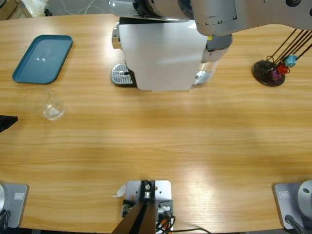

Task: Pour coffee

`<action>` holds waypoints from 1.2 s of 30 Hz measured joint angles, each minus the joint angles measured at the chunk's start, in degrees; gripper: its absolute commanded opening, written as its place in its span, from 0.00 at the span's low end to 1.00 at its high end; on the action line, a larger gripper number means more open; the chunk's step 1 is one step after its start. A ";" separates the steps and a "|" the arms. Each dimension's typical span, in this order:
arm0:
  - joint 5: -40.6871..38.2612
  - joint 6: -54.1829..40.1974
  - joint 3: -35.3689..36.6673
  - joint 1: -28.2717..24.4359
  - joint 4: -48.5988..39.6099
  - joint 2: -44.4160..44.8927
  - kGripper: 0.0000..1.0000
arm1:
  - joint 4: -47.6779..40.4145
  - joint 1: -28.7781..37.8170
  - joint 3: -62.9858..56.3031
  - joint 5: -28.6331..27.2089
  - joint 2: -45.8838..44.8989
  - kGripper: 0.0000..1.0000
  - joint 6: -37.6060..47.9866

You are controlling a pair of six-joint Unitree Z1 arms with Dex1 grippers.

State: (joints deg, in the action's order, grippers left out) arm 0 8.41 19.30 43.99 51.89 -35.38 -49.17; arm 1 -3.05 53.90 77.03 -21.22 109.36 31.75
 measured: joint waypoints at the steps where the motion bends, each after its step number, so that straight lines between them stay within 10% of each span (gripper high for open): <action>1: 0.00 0.00 0.00 0.00 0.00 0.00 0.98 | -0.03 0.04 -0.01 0.00 0.00 0.00 0.00; 22: 0.00 1.04 -0.03 0.00 -0.01 0.11 0.98 | 5.74 3.24 1.26 4.66 0.10 0.01 -2.62; 24: 0.00 1.04 -0.03 0.00 -0.01 0.13 0.99 | 6.04 3.97 1.51 4.59 0.01 0.83 -3.25; 25: 0.03 1.04 -0.03 0.00 -0.01 0.13 0.99 | 6.15 4.04 1.59 4.57 -0.25 0.98 -4.64; 36: 6.86 1.06 0.12 0.00 0.01 0.44 1.00 | 14.49 5.93 3.46 -2.40 -10.13 1.00 -26.32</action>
State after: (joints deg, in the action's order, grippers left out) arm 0 15.27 20.36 44.11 51.89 -35.37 -48.73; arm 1 11.44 59.83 80.49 -23.61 99.23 5.43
